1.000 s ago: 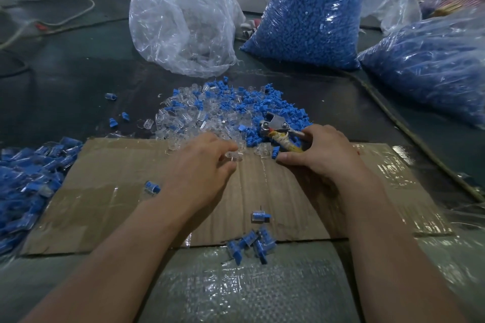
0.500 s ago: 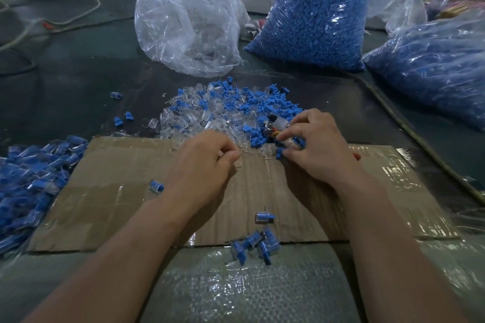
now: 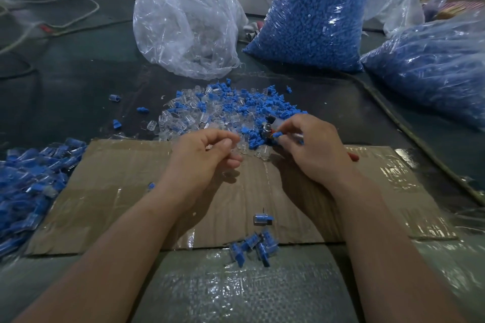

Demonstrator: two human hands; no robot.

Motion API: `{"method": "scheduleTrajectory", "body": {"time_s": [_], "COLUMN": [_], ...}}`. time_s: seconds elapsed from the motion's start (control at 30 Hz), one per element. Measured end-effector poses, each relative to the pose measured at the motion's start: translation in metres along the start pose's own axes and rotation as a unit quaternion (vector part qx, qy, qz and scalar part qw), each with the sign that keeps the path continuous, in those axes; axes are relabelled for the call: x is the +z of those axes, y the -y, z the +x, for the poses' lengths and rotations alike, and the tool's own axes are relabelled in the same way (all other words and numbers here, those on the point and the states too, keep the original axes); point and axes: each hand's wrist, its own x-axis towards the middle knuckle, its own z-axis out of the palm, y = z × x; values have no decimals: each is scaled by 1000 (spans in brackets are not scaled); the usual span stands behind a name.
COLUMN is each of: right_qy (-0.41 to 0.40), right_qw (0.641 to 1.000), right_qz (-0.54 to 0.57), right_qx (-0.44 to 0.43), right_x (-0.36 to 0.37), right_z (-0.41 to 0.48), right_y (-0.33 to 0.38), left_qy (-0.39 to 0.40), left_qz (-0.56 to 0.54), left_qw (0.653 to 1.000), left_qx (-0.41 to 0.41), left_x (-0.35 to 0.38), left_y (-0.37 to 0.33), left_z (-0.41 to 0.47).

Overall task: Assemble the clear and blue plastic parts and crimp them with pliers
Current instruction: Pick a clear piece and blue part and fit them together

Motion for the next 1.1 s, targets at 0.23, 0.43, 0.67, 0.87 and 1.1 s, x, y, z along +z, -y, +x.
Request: {"method": "scheduleTrajectory", "body": {"time_s": [0.23, 0.43, 0.67, 0.87, 1.1], "right_qy": [-16, -20, -29, -25, 3], "right_qw": [977, 969, 983, 985, 982], "right_qz": [213, 246, 179, 171, 189], "right_qx": [19, -1, -30, -17, -21], "right_x": [8, 15, 18, 19, 20], "right_z": [-12, -15, -17, -17, -16], "right_y": [29, 34, 39, 39, 40], "left_qy": [-36, -33, -11, 4, 4], "left_qz": [12, -49, -53, 32, 46], "left_qw": [999, 998, 998, 995, 993], "left_qx": [35, 32, 45, 92, 110], "left_x": [-2, -2, -2, -1, -1], "left_y": [-3, -2, 0, 0, 0], "left_z": [1, 4, 3, 0, 0]}}
